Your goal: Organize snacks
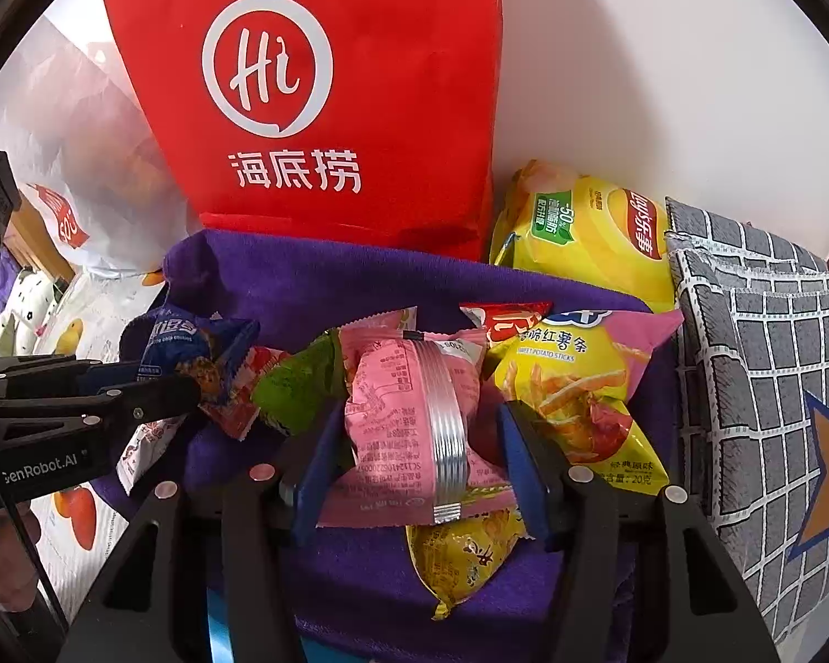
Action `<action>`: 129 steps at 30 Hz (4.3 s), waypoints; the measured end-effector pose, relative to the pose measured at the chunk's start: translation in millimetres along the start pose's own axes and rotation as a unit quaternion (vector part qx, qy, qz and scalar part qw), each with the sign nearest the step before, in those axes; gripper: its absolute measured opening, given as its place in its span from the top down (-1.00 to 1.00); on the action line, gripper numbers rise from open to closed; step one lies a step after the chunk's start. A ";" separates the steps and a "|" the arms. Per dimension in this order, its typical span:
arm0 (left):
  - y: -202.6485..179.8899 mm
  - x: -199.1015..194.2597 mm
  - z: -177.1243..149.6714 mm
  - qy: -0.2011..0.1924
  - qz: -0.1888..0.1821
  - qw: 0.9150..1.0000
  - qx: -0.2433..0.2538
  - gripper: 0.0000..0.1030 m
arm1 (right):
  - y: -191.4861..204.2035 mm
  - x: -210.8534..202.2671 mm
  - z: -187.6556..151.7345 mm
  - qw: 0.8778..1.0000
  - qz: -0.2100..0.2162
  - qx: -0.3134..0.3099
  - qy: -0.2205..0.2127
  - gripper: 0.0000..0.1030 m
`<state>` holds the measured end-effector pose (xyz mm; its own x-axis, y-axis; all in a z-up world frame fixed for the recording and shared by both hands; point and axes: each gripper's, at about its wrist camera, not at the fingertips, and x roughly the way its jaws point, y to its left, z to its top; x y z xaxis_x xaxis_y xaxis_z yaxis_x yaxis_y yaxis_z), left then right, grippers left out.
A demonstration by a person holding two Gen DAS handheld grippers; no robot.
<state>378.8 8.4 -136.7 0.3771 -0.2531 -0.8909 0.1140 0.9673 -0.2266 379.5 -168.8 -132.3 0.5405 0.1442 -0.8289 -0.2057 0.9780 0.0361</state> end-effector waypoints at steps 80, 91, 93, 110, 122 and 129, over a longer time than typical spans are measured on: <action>-83.8 -243.5 -201.9 -0.177 0.065 0.981 0.048 -0.73 | -0.4 -287.0 -174.3 0.981 -0.088 0.090 -0.146 -0.73; -88.5 -264.2 -258.1 -0.194 0.061 0.978 0.043 -0.73 | 22.3 -321.2 -226.1 0.974 -0.128 0.071 -0.172 -0.88; -89.0 -267.8 -267.2 -0.197 0.063 0.977 0.045 -0.73 | 26.8 -325.8 -232.8 0.974 -0.125 0.071 -0.175 -0.88; -87.1 -281.6 -287.0 -0.210 0.060 0.975 0.041 -0.73 | 45.6 -344.5 -251.7 0.972 -0.111 0.072 -0.192 -0.88; -89.0 -281.4 -286.7 -0.211 0.063 0.975 0.041 -0.74 | 40.5 -346.8 -252.3 0.972 -0.108 0.084 -0.193 -0.88; -87.7 -282.3 -287.1 -0.211 0.063 0.974 0.042 -0.74 | 38.3 -347.7 -254.2 0.972 -0.107 0.086 -0.193 -0.88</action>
<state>-1.5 -0.4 21.6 0.7360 -0.1338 -0.6636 0.1103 0.9909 -0.0775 -23.7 -219.9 15.4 0.8283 -0.0519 -0.5579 0.0668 0.9977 0.0063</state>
